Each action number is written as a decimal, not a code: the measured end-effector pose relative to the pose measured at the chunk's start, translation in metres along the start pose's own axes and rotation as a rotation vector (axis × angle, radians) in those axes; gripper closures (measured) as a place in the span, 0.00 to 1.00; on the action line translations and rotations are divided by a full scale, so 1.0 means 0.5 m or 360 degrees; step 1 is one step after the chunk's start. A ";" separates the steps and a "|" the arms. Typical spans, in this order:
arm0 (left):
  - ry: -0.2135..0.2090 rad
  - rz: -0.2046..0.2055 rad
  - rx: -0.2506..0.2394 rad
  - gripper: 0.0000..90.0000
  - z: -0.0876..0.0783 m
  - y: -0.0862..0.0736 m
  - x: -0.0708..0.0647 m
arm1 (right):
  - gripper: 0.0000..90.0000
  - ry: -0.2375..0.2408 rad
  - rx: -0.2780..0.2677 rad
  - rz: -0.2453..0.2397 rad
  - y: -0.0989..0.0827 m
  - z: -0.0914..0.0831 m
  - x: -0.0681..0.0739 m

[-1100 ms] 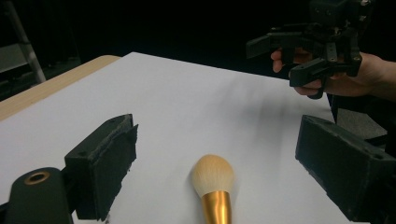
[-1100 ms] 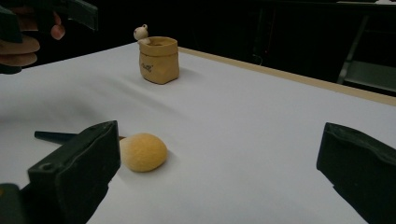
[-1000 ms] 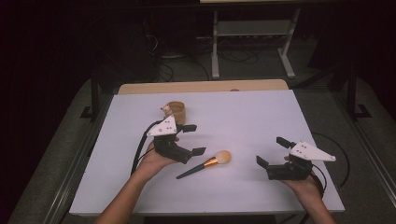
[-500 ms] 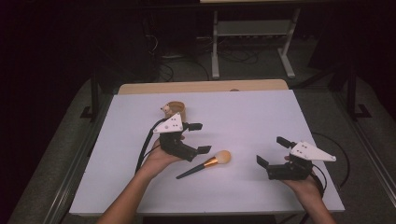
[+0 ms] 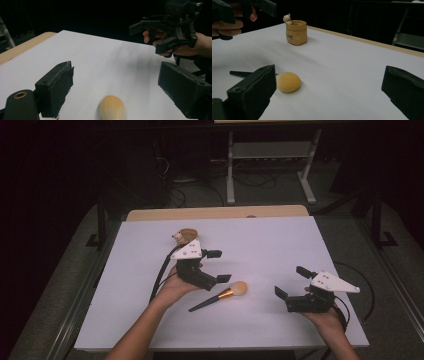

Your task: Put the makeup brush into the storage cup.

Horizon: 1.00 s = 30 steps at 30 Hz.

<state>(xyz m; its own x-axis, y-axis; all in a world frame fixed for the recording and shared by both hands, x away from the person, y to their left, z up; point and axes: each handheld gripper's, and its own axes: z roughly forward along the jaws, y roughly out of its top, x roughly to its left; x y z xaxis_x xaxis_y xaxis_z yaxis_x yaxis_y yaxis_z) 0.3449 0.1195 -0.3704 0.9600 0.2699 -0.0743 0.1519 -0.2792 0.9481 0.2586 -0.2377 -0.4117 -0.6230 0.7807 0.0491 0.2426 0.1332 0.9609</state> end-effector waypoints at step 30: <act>-0.0049 0.0046 0.0124 0.14 0.062 0.021 0.008 | 0.00 -0.0014 -0.0006 -0.0010 0.001 0.000 0.000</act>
<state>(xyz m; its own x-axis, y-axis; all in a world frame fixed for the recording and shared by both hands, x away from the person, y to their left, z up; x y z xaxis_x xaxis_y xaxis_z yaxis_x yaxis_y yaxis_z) 0.3576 0.0890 -0.3703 0.9709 0.2325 -0.0580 0.1409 -0.3577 0.9231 0.2587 -0.2377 -0.4111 -0.6181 0.7851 0.0408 0.2360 0.1358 0.9622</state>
